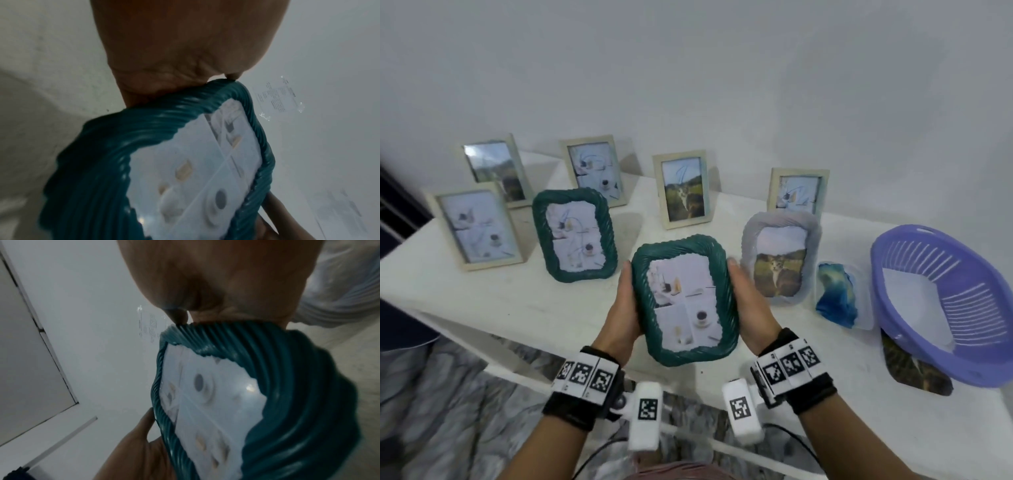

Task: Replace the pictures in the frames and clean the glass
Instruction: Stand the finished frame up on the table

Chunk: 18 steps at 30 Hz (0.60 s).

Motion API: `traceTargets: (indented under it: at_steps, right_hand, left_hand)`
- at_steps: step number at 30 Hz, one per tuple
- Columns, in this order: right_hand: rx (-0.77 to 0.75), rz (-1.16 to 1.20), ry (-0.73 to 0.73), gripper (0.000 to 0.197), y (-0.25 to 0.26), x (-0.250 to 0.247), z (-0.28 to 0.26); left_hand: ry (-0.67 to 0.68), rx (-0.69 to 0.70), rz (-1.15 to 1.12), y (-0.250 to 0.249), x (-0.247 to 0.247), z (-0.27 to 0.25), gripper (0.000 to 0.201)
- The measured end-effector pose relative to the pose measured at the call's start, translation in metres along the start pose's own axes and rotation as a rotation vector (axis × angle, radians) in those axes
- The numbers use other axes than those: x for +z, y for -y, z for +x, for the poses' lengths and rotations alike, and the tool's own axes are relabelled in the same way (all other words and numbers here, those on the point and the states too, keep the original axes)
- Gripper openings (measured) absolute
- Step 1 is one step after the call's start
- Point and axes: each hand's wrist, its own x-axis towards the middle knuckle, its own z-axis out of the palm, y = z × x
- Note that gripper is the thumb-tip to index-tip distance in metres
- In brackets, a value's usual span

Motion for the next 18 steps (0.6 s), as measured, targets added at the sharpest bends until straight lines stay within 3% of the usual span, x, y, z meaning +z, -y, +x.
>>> traceTargets:
  at_steps: [4, 7, 11, 18]
  right_hand:
    - [-0.033, -0.284, -0.289, 0.045, 0.008, 0.015, 0.040]
    - [-0.212, -0.532, -0.422, 0.029, 0.017, 0.023, 0.071]
    - [-0.258, -0.733, -0.426, 0.032, 0.025, 0.029, 0.101]
    - [-0.145, -0.799, -0.411, 0.042, 0.019, 0.019, 0.122]
  left_hand:
    - [-0.035, 0.039, 0.030, -0.024, -0.013, 0.032, 0.076]
    - [-0.062, 0.021, 0.035, -0.039, -0.015, 0.056, 0.073]
    - [-0.092, -0.010, 0.002, -0.049, -0.014, 0.086, 0.061]
    - [-0.106, 0.048, 0.069, -0.048, -0.013, 0.108, 0.054]
